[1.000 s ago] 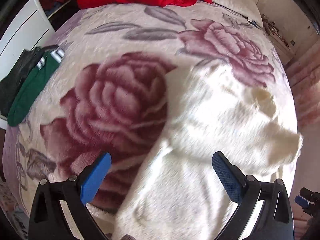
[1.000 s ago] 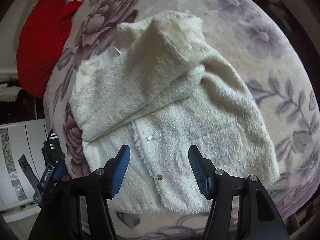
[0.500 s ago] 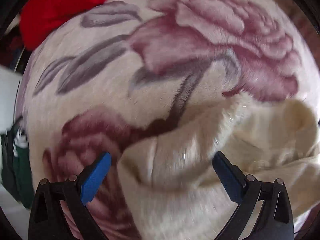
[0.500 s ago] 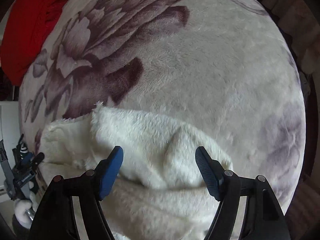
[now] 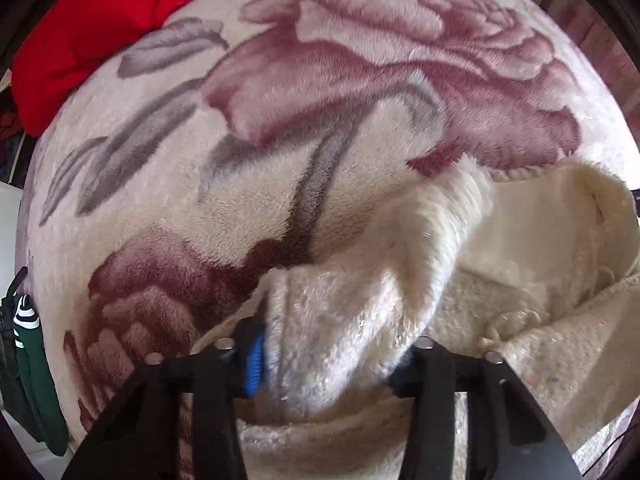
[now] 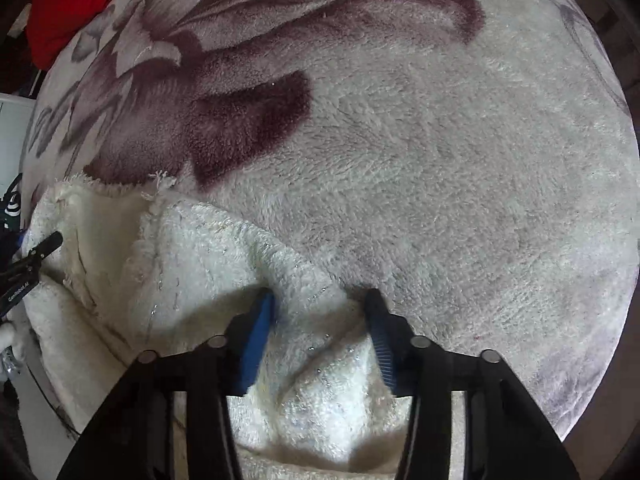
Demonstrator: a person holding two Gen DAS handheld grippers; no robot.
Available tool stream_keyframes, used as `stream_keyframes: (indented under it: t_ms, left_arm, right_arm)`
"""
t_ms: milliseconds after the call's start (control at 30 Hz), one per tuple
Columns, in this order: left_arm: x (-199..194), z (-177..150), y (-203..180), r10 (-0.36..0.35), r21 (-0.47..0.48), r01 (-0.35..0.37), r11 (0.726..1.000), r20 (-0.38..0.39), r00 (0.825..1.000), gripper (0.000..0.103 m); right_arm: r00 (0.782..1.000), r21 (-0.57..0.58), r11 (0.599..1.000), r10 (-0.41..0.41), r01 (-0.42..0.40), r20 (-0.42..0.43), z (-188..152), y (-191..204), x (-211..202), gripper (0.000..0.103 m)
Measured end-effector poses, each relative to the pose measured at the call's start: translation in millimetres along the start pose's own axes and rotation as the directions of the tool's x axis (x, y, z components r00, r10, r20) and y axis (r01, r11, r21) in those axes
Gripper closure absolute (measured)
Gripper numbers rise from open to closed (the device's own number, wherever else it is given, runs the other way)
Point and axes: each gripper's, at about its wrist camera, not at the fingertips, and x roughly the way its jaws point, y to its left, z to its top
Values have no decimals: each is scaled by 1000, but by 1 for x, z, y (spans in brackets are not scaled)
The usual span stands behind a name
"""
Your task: Fold large clothes
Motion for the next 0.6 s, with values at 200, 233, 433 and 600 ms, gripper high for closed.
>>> stream_keyframes:
  t_ms: [200, 233, 433, 600]
  left_arm:
    - [-46, -25, 8, -52, -101, 63, 993, 110, 993, 80]
    - [-53, -27, 8, -55, -111, 69, 991, 127, 990, 82]
    - [-115, -86, 18, -86, -177, 143, 974, 292, 952, 85]
    - [-153, -167, 26, -122, -267, 232, 935, 372, 920, 85]
  right_arm:
    - [990, 5, 998, 61, -62, 126, -32, -2, -59, 75]
    - [987, -4, 998, 63, -63, 150, -40, 1, -70, 75]
    - [951, -36, 995, 104, -98, 290, -110, 24, -141, 75]
    - [925, -18, 983, 178, -182, 334, -189, 40, -173, 76]
